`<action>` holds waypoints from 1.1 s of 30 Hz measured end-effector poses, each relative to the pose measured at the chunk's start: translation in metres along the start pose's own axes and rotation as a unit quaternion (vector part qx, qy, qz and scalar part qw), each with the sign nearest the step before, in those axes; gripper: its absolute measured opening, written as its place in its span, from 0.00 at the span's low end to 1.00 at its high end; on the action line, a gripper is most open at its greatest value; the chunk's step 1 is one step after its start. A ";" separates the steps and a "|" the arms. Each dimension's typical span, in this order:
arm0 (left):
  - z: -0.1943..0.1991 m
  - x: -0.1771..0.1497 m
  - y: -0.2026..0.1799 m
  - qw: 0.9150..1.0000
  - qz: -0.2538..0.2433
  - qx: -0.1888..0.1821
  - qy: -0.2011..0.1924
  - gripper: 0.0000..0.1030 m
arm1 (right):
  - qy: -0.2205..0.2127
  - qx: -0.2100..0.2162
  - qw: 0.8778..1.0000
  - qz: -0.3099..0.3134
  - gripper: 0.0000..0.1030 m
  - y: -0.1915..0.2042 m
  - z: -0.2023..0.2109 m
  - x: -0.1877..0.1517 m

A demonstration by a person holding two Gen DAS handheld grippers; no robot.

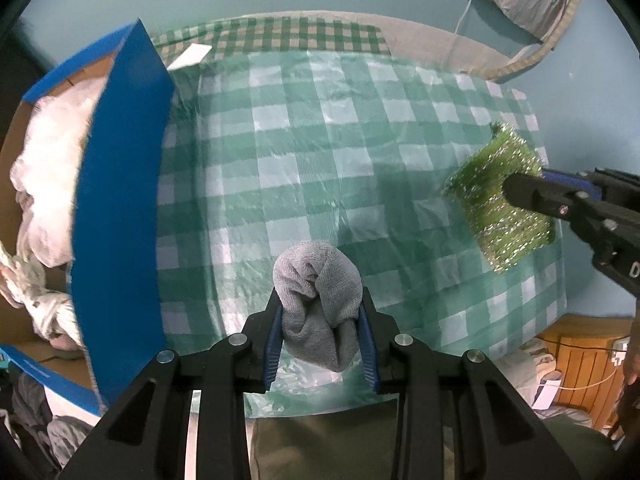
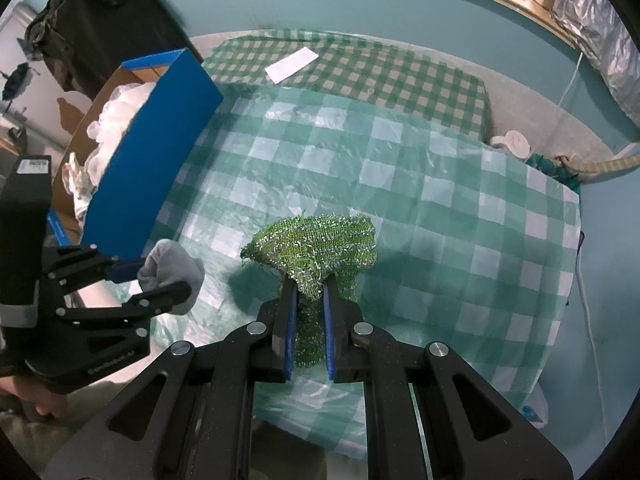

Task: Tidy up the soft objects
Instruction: 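Lift the scrubber pad and grey sock and carry them over the box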

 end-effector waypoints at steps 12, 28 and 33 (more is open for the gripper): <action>0.041 0.024 0.008 0.999 0.005 -0.006 -0.040 0.33 | -0.018 -0.003 1.000 0.010 0.09 0.016 0.018 0.019; 0.073 0.036 0.053 0.998 0.018 0.010 -0.066 0.33 | -0.037 0.007 0.999 0.030 0.09 0.057 0.030 0.056; 0.082 0.037 0.070 0.997 0.026 0.015 -0.075 0.33 | -0.039 0.011 0.998 0.041 0.09 0.074 0.029 0.069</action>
Point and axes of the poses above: each gripper's, at about its wrist camera, not at the fingertips, and z roughly against the way its jaws point, y to its left, x to its top, the point moved 7 cm from there along -z, roughly the way its jaws point, and after that the axes turned 5 degrees about z, right-handed, at the moved point
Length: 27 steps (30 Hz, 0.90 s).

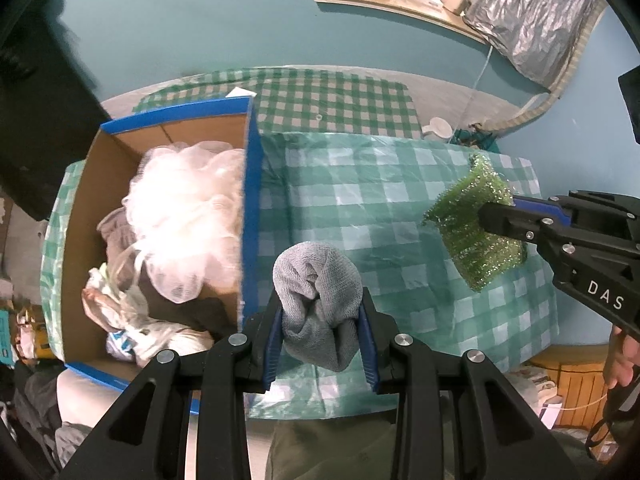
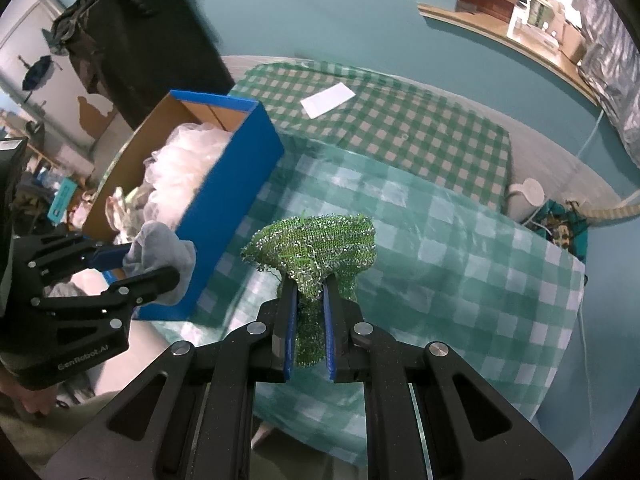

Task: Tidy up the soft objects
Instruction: 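Lift the scrubber pad and grey sock and carry them over the box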

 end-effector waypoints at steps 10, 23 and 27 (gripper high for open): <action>0.009 0.004 0.039 0.999 0.032 0.008 -0.008 0.33 | -0.008 0.016 1.000 0.026 0.09 0.035 -0.006 0.029; 0.016 0.003 0.091 0.997 0.072 0.018 -0.015 0.33 | -0.008 0.036 0.997 0.063 0.09 0.086 -0.021 0.063; 0.018 0.001 0.108 0.996 0.084 0.021 -0.016 0.33 | -0.007 0.041 0.996 0.075 0.09 0.102 -0.026 0.072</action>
Point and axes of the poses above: each gripper's, at about its wrist camera, not at the fingertips, and z roughly against the way its jaws point, y to its left, x to its top, the point moved 7 cm from there along -z, roughly the way its jaws point, and after that the axes turned 5 degrees about z, right-handed, at the moved point
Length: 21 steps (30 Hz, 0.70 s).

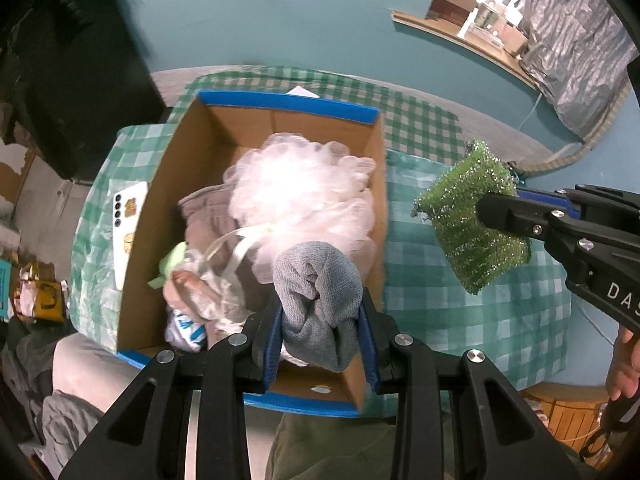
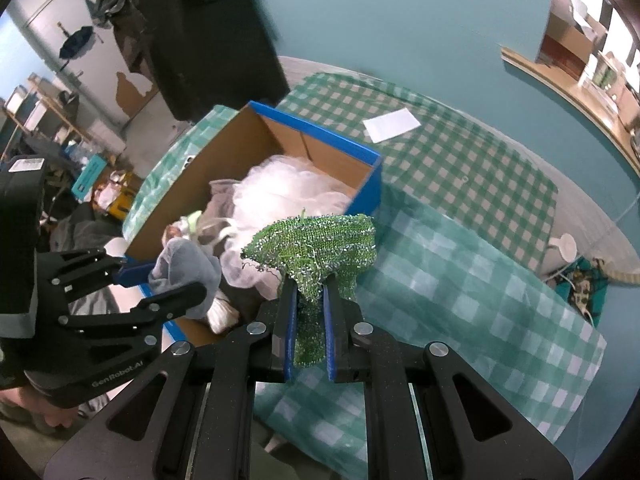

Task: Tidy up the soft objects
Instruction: 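Lift the scrubber pad and grey sock and carry them over the box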

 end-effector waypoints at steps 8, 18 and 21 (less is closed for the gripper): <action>-0.002 0.000 0.032 1.000 0.017 0.006 0.002 0.33 | 0.007 0.009 1.000 0.019 0.09 0.027 -0.018 0.016; -0.017 -0.001 0.065 1.000 0.018 0.014 0.018 0.33 | 0.032 0.021 0.999 0.029 0.09 0.056 -0.052 0.023; -0.024 -0.002 0.073 0.999 0.014 0.015 0.026 0.33 | 0.042 0.023 0.998 0.028 0.09 0.062 -0.063 0.022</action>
Point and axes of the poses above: each gripper's, at about its wrist camera, not at the fingertips, and z roughly against the way its jaws point, y to its left, x to its top, the point moved 7 cm from there along -z, roughly the way its jaws point, and after that the axes turned 5 degrees about z, right-handed, at the moved point
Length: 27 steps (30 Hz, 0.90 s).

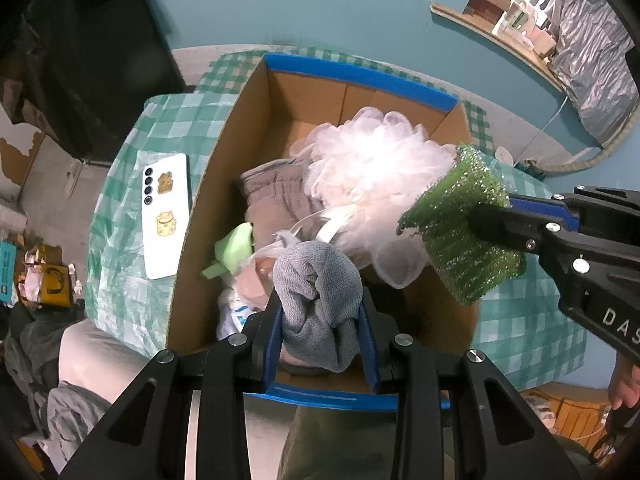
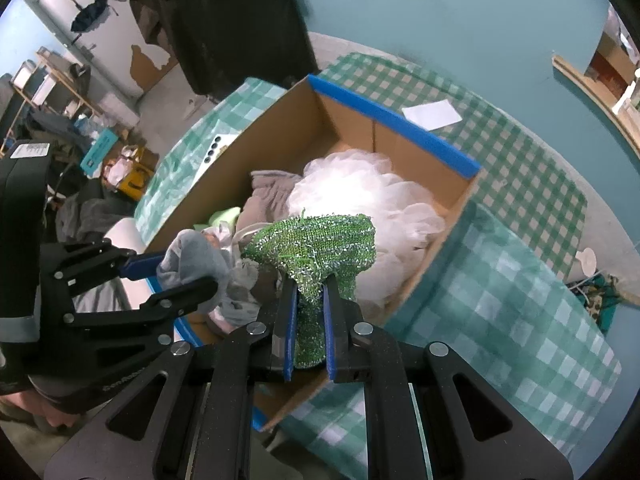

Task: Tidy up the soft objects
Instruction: 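Lift the scrubber pad and grey sock and carry them over the box, then open both tools to drop the scrubber pad and grey sock into the box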

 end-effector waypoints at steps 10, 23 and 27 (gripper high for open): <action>-0.021 -0.001 0.018 1.000 -0.007 -0.001 0.017 0.35 | 0.035 0.009 0.999 -0.002 0.10 0.014 -0.035 -0.004; -0.016 0.001 0.029 1.000 -0.003 0.002 0.001 0.69 | 0.046 -0.009 0.999 0.005 0.54 0.015 -0.036 -0.003; -0.009 0.001 0.030 1.000 0.000 0.004 -0.004 0.69 | 0.036 -0.018 0.999 0.003 0.55 0.009 -0.024 0.001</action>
Point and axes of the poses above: each gripper's, at about its wrist camera, not at the fingertips, and z roughly against the way its jaws point, y to its left, x to its top, the point moved 7 cm from there along -z, roughly the way its jaws point, and after that the axes turned 5 degrees about z, right-handed, at the moved point
